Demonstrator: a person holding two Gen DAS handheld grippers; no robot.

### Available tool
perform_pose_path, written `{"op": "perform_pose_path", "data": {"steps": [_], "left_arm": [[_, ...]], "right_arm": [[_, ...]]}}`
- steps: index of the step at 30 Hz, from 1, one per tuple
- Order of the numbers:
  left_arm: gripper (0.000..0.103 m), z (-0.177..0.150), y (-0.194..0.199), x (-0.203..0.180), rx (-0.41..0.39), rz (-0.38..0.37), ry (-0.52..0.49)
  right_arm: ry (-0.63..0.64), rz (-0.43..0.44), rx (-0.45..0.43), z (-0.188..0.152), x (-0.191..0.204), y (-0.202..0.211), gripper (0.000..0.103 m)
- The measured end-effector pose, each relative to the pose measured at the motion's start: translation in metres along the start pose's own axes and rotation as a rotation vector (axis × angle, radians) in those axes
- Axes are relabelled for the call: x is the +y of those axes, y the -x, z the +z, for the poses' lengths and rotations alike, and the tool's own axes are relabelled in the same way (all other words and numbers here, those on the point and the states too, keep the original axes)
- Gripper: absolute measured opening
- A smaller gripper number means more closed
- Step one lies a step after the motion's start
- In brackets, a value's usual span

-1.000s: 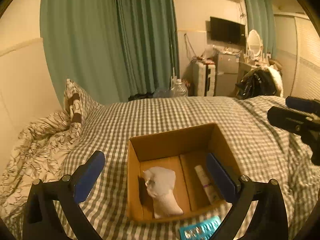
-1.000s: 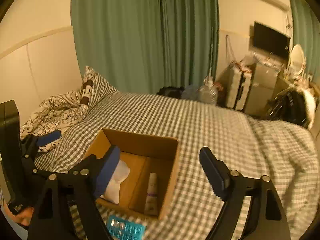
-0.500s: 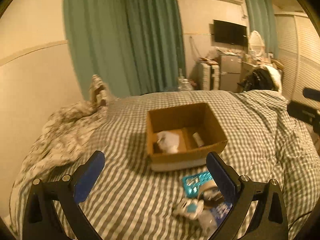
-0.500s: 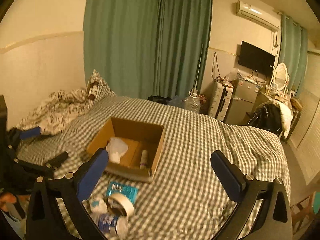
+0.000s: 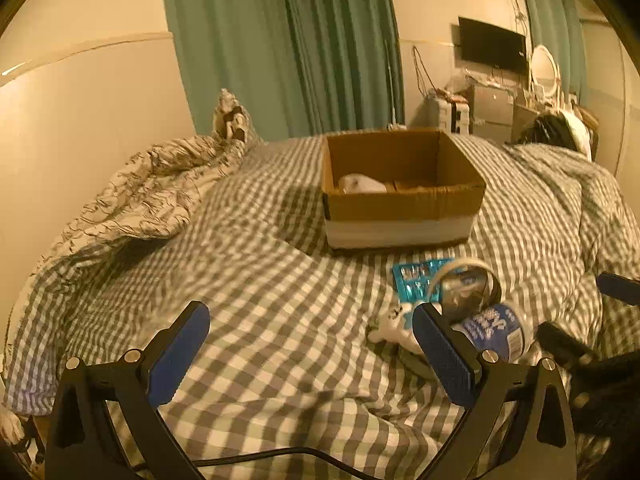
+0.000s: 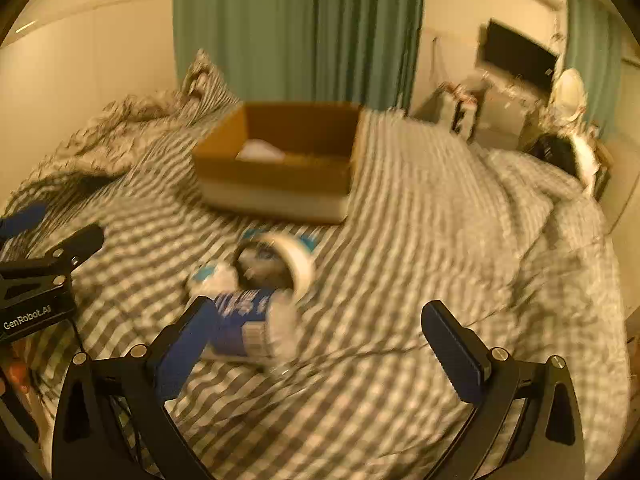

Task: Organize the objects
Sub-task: 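Grasp the blue-labelled bottle with the right tool while the left tool grasps the star toy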

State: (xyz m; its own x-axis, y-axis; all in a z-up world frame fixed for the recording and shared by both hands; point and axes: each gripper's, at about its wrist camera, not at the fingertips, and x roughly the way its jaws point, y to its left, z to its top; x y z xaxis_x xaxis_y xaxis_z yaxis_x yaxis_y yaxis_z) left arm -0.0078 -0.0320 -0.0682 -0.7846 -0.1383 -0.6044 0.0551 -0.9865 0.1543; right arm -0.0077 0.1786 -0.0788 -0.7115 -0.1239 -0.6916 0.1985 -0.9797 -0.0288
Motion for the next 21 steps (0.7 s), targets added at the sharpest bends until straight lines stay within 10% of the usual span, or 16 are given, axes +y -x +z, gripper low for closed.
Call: {"op": "perform_pose_path", "data": {"steps": [21], "left_arm": [[0.103,-0.015,-0.039,0.020,0.092,0.033,0.000]], "right_arm": [[0.122,0.039,0.149,-0.020,0.060,-0.084,0.102]]}}
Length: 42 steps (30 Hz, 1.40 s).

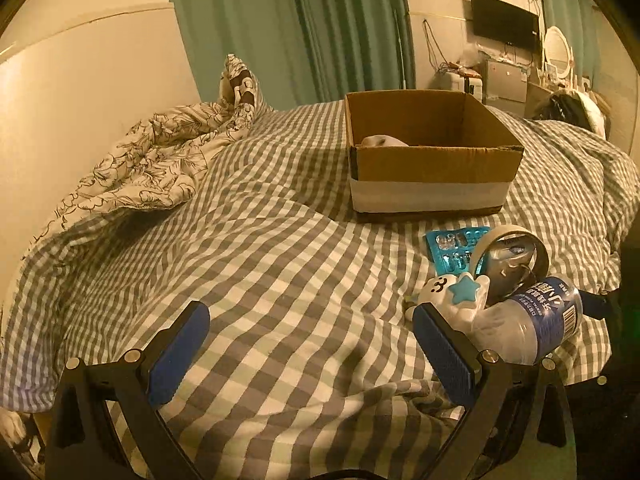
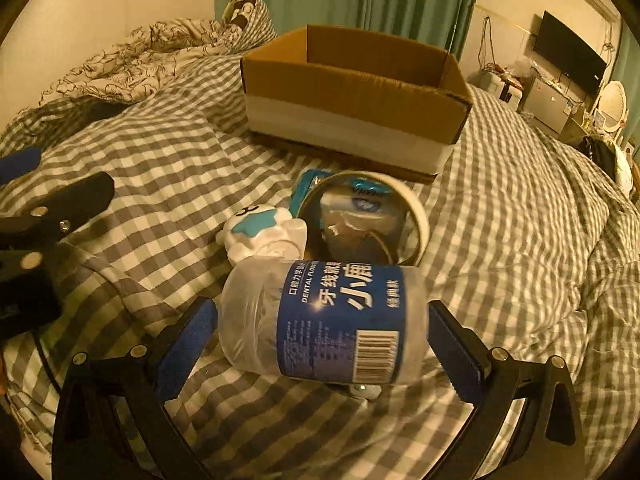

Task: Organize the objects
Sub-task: 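Grasp the blue-labelled bottle with the right tool while the left tool grasps the star toy, then carry the bottle and star toy into the box and release both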

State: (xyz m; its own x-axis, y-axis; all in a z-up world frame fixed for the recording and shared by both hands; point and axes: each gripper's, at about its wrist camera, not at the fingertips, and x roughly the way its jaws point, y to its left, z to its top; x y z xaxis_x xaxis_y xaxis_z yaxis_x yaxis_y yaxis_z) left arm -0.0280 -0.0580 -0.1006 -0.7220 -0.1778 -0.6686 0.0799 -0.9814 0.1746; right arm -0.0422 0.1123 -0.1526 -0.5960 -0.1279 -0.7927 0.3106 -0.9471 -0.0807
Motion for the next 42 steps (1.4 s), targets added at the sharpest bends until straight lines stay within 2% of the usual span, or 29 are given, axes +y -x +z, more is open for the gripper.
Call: {"op": "perform_pose_path", "data": {"steps": [1,3,7,11,14,17,22,26,31,32,34,36,42], "left_arm": [[0.103,0.000,0.000,-0.001,-0.001,0.002,-0.003],[0.103,0.001,0.002,-0.003,-0.004,0.001,-0.005],[0.103,0.006,0.009,-0.009,-0.013,-0.016,-0.007],[0.103,0.014,0.015,-0.024,-0.020,-0.053,-0.005],[0.103,0.019,0.014,-0.042,-0.012,-0.102,-0.004],[0.103,0.021,0.003,-0.064,-0.021,-0.118,-0.026],[0.103,0.017,-0.035,-0.086,0.067,-0.117,-0.043],[0.103,0.010,-0.060,-0.101,0.119,-0.110,-0.095],[0.103,0.005,-0.080,-0.104,0.174,-0.143,-0.092],[0.101,0.004,-0.085,-0.105,0.187,-0.153,-0.088],[0.089,0.003,-0.093,-0.106,0.210,-0.174,-0.084],[0.068,0.003,-0.095,-0.109,0.218,-0.214,-0.093],[0.066,-0.002,-0.083,-0.113,0.214,-0.249,-0.112]], "right_arm": [[0.002,0.002,0.003,0.000,0.001,-0.002,0.102],[0.007,0.005,0.016,-0.002,-0.001,-0.005,0.092],[-0.013,0.035,0.016,-0.005,-0.014,0.005,0.091],[-0.061,0.038,-0.035,-0.004,-0.042,0.031,0.091],[-0.101,0.000,-0.089,0.006,-0.071,0.050,0.091],[-0.117,-0.042,-0.131,0.015,-0.098,0.061,0.091],[-0.141,-0.075,-0.159,0.022,-0.130,0.065,0.091],[-0.167,-0.050,-0.140,0.020,-0.142,0.051,0.091],[-0.190,-0.011,-0.091,0.010,-0.148,0.028,0.091],[-0.194,-0.005,-0.088,0.009,-0.149,0.026,0.091],[-0.199,0.002,-0.083,0.006,-0.149,0.023,0.091],[-0.202,0.003,-0.079,0.003,-0.151,0.021,0.091],[-0.216,-0.003,-0.073,-0.001,-0.154,0.023,0.091]]}}
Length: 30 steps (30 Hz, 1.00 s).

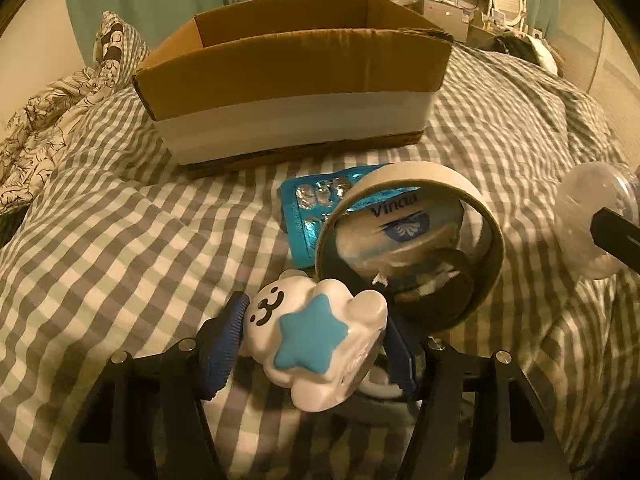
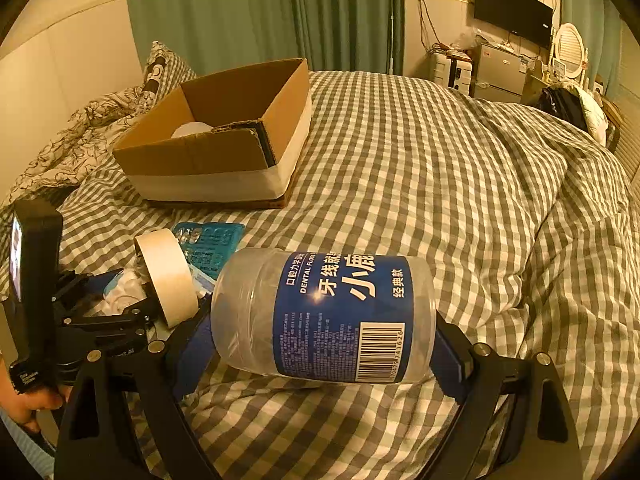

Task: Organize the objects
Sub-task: 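Carry the bottle and star toy into the box and release both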

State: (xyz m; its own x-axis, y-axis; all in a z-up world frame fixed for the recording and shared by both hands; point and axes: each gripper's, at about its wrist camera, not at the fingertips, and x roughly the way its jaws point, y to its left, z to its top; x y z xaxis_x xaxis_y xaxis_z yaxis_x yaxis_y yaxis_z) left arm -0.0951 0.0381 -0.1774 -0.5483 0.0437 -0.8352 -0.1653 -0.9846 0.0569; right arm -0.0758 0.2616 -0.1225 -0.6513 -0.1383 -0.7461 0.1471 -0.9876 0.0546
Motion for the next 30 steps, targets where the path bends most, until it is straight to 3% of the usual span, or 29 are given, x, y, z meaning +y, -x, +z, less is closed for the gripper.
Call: {"op": "perform_pose_path", "data": {"steps": [8,16,22,30], "left_arm": [[0.066,-0.005,0.050,-0.001,-0.079,-0.050,0.016],[0.066,0.017,0.124,0.018,-0.257,-0.092,0.065],[0.066,0.051,0.164,0.034,-0.365,-0.099,0.074],[0.066,0.111,0.178,0.053,-0.435,-0.095,0.083]], "right_arm": [[-0.001,-0.013,-0.046,0.001,0.004,0.029,0.091],[0.023,-0.006,-0.120,0.010,0.018,0.071,0.091],[0.078,0.017,-0.201,0.041,0.037,0.103,0.091],[0.150,0.056,-0.304,0.105,0.060,0.120,0.091]]}}
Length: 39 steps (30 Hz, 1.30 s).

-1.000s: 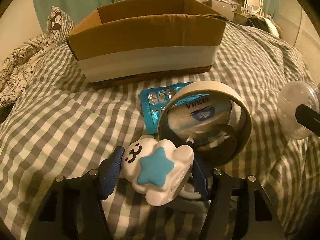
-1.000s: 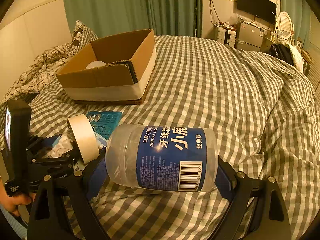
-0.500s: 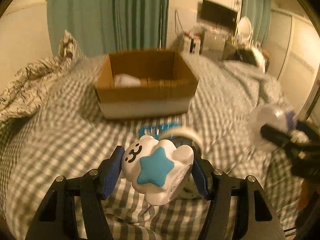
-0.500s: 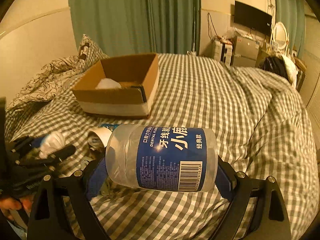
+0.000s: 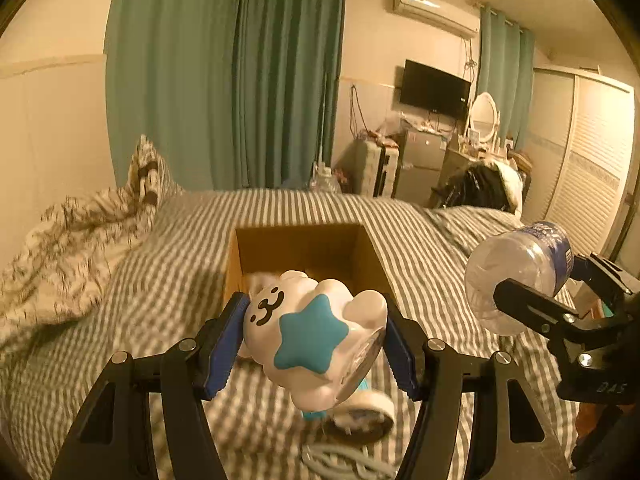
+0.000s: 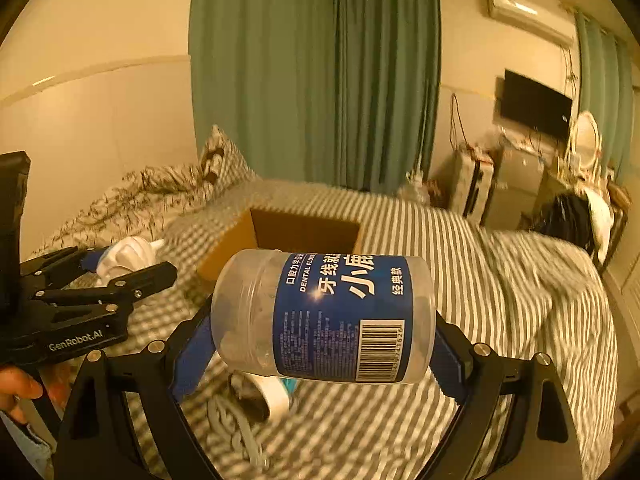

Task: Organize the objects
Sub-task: 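Carry the bottle and star toy into the box and release both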

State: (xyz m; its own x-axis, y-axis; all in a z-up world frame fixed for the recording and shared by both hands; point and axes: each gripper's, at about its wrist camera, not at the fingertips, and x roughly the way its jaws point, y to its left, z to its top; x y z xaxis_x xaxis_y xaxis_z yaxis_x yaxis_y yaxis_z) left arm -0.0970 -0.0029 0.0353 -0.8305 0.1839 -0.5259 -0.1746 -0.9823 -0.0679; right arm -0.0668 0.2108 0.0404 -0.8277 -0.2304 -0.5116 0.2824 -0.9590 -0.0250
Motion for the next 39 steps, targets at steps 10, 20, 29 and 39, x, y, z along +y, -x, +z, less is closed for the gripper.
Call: {"op": "perform_pose_path", "data": {"steps": [10,20,29,39], "left_arm": [[0.066,0.065,-0.074,0.016,-0.018,0.050,-0.018],[0.066,0.078,-0.179,0.035,0.045,0.113,-0.058],[0.066,0.046,-0.236,0.039,0.149,0.090,-0.092],[0.094,0.036,-0.230,0.037,0.188,0.085,-0.088]], "right_arm": [[-0.020,0.032,-0.026,0.076,-0.016,-0.072,0.091],[-0.015,0.025,0.034,0.093,-0.033,-0.173,0.090],[0.016,0.029,0.086,0.086,-0.032,-0.235,0.090],[-0.065,0.036,0.081,0.077,-0.030,-0.251,0.093]]}}
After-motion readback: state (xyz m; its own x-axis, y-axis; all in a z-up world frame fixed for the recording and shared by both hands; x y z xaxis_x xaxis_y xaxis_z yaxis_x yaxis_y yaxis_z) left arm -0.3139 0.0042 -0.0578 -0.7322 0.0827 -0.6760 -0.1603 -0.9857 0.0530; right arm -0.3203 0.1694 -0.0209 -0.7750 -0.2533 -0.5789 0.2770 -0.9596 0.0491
